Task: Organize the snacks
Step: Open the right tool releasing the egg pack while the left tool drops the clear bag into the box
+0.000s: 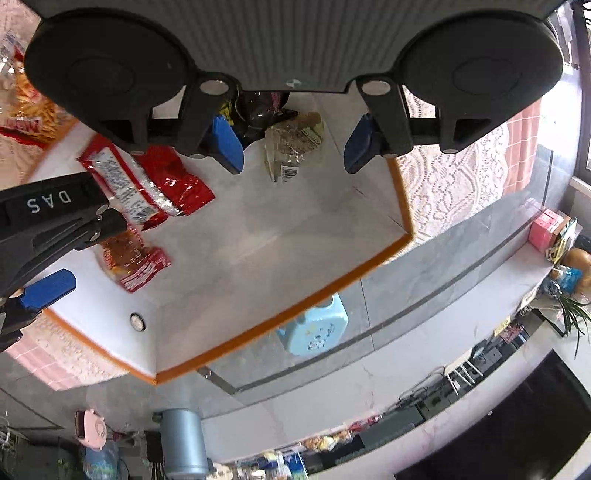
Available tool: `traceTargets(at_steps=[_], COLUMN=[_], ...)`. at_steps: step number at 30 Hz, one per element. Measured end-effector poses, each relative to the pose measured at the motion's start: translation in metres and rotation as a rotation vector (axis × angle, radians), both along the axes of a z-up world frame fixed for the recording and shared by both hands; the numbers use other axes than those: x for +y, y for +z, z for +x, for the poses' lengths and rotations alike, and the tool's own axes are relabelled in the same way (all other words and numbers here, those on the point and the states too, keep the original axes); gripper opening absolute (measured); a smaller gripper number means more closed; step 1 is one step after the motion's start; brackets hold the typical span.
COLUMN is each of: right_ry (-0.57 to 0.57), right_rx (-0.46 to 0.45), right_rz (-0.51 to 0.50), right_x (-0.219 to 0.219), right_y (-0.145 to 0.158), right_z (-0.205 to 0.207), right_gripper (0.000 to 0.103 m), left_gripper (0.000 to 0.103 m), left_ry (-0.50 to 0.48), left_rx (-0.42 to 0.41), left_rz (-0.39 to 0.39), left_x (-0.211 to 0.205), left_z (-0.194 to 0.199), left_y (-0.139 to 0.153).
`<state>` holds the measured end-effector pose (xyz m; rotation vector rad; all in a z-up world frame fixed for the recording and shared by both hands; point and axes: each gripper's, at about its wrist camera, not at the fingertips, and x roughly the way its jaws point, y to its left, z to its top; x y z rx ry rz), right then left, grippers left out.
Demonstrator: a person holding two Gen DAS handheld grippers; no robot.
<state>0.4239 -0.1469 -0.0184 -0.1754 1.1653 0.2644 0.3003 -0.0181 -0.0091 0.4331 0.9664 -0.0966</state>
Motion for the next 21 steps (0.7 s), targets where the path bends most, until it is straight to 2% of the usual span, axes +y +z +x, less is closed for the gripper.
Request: traceTargets(at_steps=[7, 10, 16, 21], right_ry=[-0.003, -0.002, 0.02, 0.027], right_rx=[-0.102, -0.144, -0.225, -0.299], right_rz=[0.071, 0.113, 0.183, 0.217], right_x=[-0.014, -0.019, -0.026, -0.033], right_y=[0.04, 0.054, 0.075, 0.084], right_z=[-0.045, -0.069, -0.118, -0.159], right_gripper=[0.067, 0.074, 0.076, 0.077], left_gripper=[0.074, 0.075, 0.075, 0.076], left_ry=[-0.018, -0.027, -0.047, -0.048], left_rx=[-0.111, -0.153, -0.221, -0.245], left_rz=[-0.062, -0.079, -0.079, -0.13], left_x=[0.0, 0.0, -0.006, -0.009], left_z=[-0.042, -0.064, -0.108, -0.143], left_y=[0.035, 0.047, 0.057, 0.064])
